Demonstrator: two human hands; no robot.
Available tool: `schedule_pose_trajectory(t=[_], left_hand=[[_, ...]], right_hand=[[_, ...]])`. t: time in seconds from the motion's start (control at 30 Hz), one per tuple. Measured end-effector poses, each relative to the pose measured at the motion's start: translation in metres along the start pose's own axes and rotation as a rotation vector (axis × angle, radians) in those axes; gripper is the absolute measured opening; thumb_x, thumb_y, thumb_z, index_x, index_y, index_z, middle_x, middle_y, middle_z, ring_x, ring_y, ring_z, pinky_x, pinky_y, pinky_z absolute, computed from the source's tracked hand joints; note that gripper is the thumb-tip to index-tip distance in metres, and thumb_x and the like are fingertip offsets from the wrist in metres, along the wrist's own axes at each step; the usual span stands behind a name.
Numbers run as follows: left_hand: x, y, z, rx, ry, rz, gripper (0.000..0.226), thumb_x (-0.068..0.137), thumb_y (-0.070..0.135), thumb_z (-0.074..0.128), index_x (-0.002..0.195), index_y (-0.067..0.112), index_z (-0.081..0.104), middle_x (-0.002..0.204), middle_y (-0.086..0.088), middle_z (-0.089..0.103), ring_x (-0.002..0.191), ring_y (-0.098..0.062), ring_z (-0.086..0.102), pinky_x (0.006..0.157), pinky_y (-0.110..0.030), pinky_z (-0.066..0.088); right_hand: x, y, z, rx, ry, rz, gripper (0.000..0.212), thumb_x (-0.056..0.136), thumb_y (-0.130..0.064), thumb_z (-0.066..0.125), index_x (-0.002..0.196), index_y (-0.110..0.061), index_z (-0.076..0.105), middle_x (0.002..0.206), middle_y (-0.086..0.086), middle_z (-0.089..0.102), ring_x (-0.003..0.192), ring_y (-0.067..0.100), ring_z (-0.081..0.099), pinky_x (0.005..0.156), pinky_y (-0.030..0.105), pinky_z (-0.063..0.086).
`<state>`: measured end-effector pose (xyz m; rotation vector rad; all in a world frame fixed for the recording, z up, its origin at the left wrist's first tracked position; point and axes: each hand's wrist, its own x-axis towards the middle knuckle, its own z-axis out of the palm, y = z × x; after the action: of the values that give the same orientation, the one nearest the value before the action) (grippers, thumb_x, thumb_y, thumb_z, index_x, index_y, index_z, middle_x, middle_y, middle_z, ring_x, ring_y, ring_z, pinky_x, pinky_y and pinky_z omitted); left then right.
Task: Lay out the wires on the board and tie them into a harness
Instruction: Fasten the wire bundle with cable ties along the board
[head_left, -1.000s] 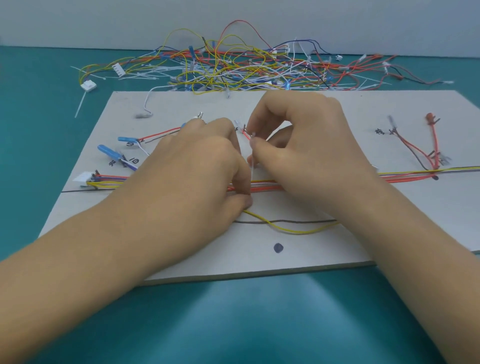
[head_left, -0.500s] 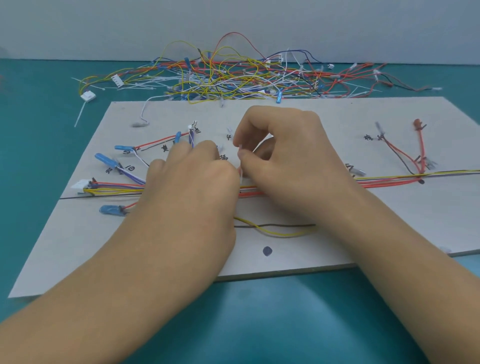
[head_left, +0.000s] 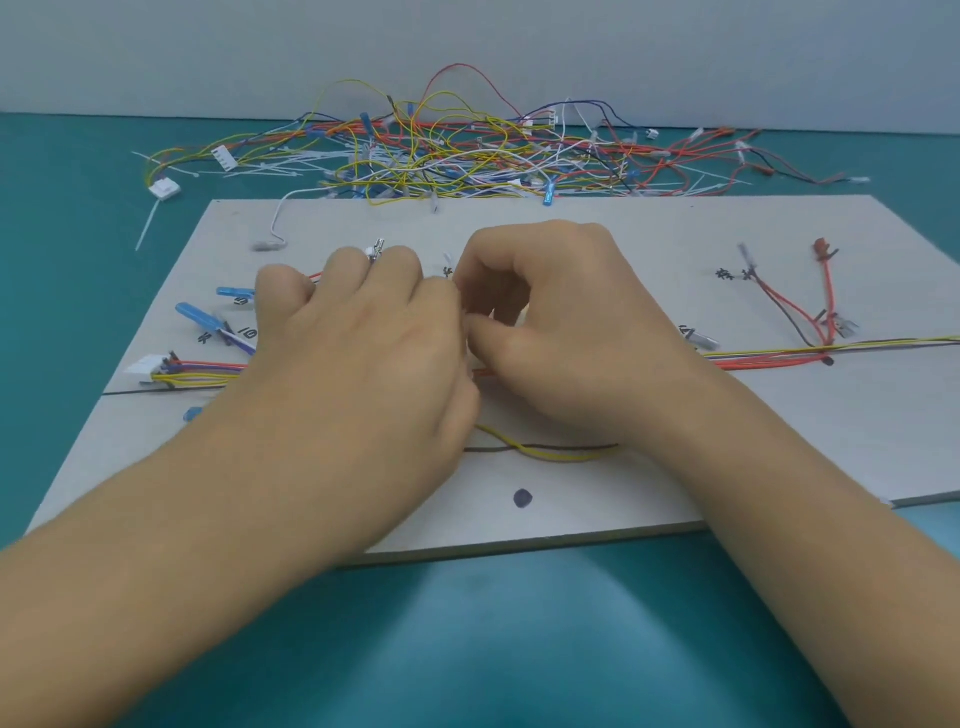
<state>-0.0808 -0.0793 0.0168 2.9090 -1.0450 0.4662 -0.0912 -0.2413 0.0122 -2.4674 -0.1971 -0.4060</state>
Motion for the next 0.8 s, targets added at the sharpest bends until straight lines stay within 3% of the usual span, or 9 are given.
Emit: schedule_pose_trajectory(t=[0.1,0.2,0.27,0.33,0.4,0.5,0.63,0.73,0.8], left_hand=[[0.013,-0.006,-0.005,-0.135,-0.030,0.033,0.024,0.091,0.040,0.032,0.082,0.029,0.052,0.086,0.008,0.048,0.090,-0.022,0.047,0.072,-0.037,0.018],[0.016,-0.016,-0.005,-0.324,-0.051,0.169,0.014,0.085,0.040,0.050,0.074,0.031,0.052,0.070,0.015,0.049,0.072,-0.002,0.045,0.077,-0.037,0.023],[0.016,-0.019,-0.007,-0.386,-0.085,0.220,0.016,0.088,0.035,0.061,0.073,0.031,0.057,0.055,0.018,0.042,0.061,0.006,0.045,0.069,-0.033,0.027],[0.014,-0.019,-0.009,-0.439,-0.094,0.227,0.008,0.077,0.034,0.062,0.071,0.030,0.061,0.046,0.017,0.037,0.057,0.011,0.046,0.060,-0.021,0.025],[0.013,-0.018,-0.010,-0.495,-0.068,0.202,0.004,0.071,0.031,0.062,0.069,0.028,0.063,0.045,0.018,0.036,0.053,0.008,0.044,0.056,-0.015,0.025],[0.011,-0.015,-0.007,-0.528,0.008,0.193,0.002,0.072,0.025,0.067,0.070,0.025,0.065,0.046,0.019,0.030,0.050,0.005,0.037,0.053,-0.023,0.032],[0.011,-0.016,-0.001,-0.588,-0.002,0.168,0.006,0.081,0.023,0.067,0.075,0.025,0.067,0.055,0.027,0.051,0.055,0.008,0.046,0.059,-0.009,0.032],[0.008,-0.016,0.000,-0.666,-0.003,0.127,0.007,0.080,0.025,0.064,0.074,0.023,0.065,0.042,0.011,0.046,0.048,-0.004,0.046,0.055,-0.007,0.032],[0.005,-0.016,0.001,-0.774,-0.063,0.114,0.010,0.087,0.022,0.067,0.077,0.022,0.063,0.040,0.005,0.053,0.041,-0.006,0.052,0.051,-0.008,0.034]], right_hand=[[0.001,0.003,-0.003,-0.008,-0.044,0.018,0.018,0.072,-0.003,0.065,0.079,-0.019,0.068,0.072,-0.008,0.065,0.065,0.005,0.056,0.062,0.017,0.043],[0.002,0.005,-0.005,-0.009,-0.058,0.035,0.017,0.073,-0.002,0.065,0.079,-0.018,0.070,0.071,-0.007,0.066,0.065,0.006,0.059,0.061,0.017,0.044],[0.002,0.007,-0.007,-0.006,-0.064,0.051,0.016,0.074,-0.003,0.068,0.080,-0.018,0.071,0.072,-0.006,0.068,0.067,0.007,0.062,0.060,0.018,0.045],[0.003,0.006,-0.007,-0.005,-0.082,0.046,0.016,0.074,-0.004,0.069,0.079,-0.019,0.071,0.072,-0.006,0.068,0.069,0.007,0.064,0.061,0.019,0.047],[0.002,0.003,-0.008,-0.001,-0.103,0.038,0.016,0.074,-0.004,0.069,0.077,-0.021,0.069,0.069,-0.008,0.066,0.069,0.007,0.063,0.060,0.019,0.046],[0.001,-0.001,-0.008,0.012,-0.127,0.024,0.020,0.072,-0.002,0.067,0.073,-0.022,0.066,0.062,-0.011,0.061,0.065,0.007,0.060,0.056,0.015,0.040],[0.000,-0.002,-0.009,0.029,-0.140,0.026,0.019,0.072,-0.001,0.067,0.075,-0.019,0.069,0.065,-0.008,0.066,0.068,0.009,0.064,0.057,0.016,0.044],[0.000,-0.001,-0.010,0.033,-0.144,0.026,0.017,0.073,-0.002,0.070,0.076,-0.019,0.070,0.067,-0.007,0.068,0.069,0.008,0.065,0.057,0.016,0.045],[0.000,0.000,-0.011,0.039,-0.157,0.030,0.017,0.073,-0.002,0.071,0.076,-0.018,0.070,0.067,-0.006,0.070,0.068,0.008,0.066,0.057,0.017,0.047]])
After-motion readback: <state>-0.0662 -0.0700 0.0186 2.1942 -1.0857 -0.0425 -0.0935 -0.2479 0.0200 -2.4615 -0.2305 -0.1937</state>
